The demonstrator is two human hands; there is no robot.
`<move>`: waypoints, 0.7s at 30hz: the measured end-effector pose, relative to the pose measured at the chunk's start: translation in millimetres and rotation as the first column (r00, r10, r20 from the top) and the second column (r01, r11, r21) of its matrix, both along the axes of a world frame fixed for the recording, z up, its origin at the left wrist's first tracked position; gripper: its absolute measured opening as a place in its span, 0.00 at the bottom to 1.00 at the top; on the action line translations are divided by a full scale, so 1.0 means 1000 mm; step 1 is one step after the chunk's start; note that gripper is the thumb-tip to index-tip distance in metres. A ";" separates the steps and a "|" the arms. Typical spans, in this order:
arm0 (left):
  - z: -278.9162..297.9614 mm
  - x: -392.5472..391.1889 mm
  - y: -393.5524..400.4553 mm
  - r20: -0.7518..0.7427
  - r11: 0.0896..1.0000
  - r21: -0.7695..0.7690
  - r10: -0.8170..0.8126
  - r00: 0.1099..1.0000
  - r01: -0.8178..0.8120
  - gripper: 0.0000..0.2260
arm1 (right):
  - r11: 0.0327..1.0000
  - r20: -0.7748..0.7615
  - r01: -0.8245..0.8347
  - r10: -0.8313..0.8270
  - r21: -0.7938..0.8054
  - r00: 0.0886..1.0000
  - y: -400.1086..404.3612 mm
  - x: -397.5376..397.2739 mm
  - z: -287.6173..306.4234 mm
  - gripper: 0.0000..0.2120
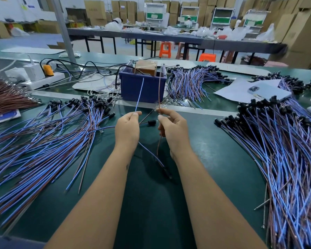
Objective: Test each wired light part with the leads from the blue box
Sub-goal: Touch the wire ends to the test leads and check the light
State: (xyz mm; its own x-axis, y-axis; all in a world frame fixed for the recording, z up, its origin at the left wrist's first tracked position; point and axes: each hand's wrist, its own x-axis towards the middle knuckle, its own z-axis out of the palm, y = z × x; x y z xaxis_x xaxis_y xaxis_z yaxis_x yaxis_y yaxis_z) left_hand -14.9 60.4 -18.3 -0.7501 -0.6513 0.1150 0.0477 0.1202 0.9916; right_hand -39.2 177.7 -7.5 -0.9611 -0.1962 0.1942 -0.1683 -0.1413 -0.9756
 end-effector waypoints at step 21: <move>0.000 -0.002 -0.010 -0.125 0.988 -0.084 0.116 0.985 -0.128 0.15 | 0.997 0.001 0.014 -0.014 0.073 1.000 -0.004 -0.004 -0.004 0.09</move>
State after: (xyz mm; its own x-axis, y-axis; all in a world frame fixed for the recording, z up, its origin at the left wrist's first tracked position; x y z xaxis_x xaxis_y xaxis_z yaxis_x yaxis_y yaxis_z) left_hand -17.3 50.4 -18.1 -0.6429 -0.7196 0.2623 0.1445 0.2223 0.9642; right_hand -42.9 174.1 -11.4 -0.9642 -0.1961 0.1783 -0.1682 -0.0673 -0.9835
